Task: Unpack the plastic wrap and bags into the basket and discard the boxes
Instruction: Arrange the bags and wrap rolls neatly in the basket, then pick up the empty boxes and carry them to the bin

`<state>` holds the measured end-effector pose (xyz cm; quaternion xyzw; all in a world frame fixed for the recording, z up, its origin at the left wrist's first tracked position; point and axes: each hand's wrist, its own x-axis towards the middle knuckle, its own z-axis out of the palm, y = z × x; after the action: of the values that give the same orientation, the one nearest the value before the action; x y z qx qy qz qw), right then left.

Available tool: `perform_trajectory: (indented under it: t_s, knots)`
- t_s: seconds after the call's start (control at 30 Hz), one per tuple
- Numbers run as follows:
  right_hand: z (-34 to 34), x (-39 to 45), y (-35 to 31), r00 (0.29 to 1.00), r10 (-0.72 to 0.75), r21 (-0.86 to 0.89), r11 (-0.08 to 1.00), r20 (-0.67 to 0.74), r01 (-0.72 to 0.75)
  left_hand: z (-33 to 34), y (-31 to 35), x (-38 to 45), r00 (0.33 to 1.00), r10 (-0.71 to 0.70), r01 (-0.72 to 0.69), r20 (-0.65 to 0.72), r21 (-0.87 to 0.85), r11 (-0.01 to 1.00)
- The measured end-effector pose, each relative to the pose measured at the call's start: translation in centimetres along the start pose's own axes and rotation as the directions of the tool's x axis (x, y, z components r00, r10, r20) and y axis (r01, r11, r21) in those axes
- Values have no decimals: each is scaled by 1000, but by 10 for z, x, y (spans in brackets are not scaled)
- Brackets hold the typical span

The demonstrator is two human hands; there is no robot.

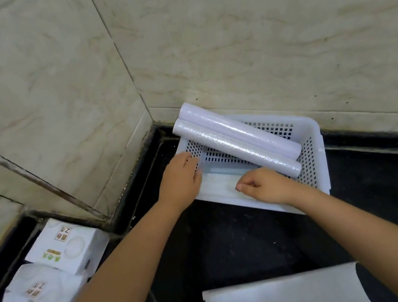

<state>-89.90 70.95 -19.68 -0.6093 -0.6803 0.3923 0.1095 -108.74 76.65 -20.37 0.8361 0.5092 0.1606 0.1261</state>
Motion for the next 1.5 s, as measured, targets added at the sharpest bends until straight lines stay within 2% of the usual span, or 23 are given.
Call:
perform_trajectory:
  t_s: [0.07,0.13,0.23,0.3,0.43,0.6,0.73,0.8,0.83,0.87,0.93,1.0,1.07,1.2,1.23,1.37,1.43,1.5]
  knots:
    - [1,-14,7,998,-23,-14,1000,-50,22,7,8,-13,997,50,-55,57,77,996]
    - [3,-29,15,996,-50,-72,996,-80,44,16,15,-28,986,-10,-11,167,129,992]
    - [10,-54,28,988,-70,-190,981,-137,43,34,29,-49,971,-17,-36,238,217,976]
    - [13,-69,36,979,-89,-213,976,-182,49,44,43,-59,966,-4,-62,260,247,967]
    - [13,-91,46,967,-82,-260,966,-239,18,53,56,-65,969,-61,-7,238,272,962]
    - [17,-96,47,967,-76,-301,954,-243,-1,52,59,-63,953,-93,5,288,294,956]
    - [29,-110,43,925,-239,-411,906,-296,103,43,63,-72,944,-68,-40,322,316,948]
    - [40,-124,48,878,-351,-468,867,-326,173,39,66,-96,955,-27,-69,295,311,948]
    - [46,-132,51,886,-375,-491,846,-273,206,36,68,-113,961,-2,-80,277,283,956]
    - [51,-139,55,913,-354,-486,846,-203,220,31,71,-134,962,37,-106,269,249,963]
    - [63,-148,67,984,-181,-501,851,5,159,22,75,-176,950,183,-234,251,187,954]
    - [71,-153,75,997,-22,-566,822,68,57,15,70,-218,925,292,-337,243,169,926]
    - [76,-156,77,1000,19,-596,803,8,-11,9,67,-249,877,320,-410,357,210,888]
    - [81,-169,76,994,50,-520,849,-95,-93,10,62,-279,751,204,-406,628,195,893]
    - [82,-175,75,992,56,-500,859,-113,-105,12,60,-281,749,190,-401,635,207,892]
    - [87,-214,71,963,84,-374,910,-256,-179,12,64,-278,810,189,-346,555,191,919]
    - [89,-242,70,916,145,-267,929,-373,-256,10,71,-276,844,234,-348,483,160,924]
    - [92,-280,73,830,264,-123,922,-492,-366,9,86,-275,862,287,-365,418,119,923]
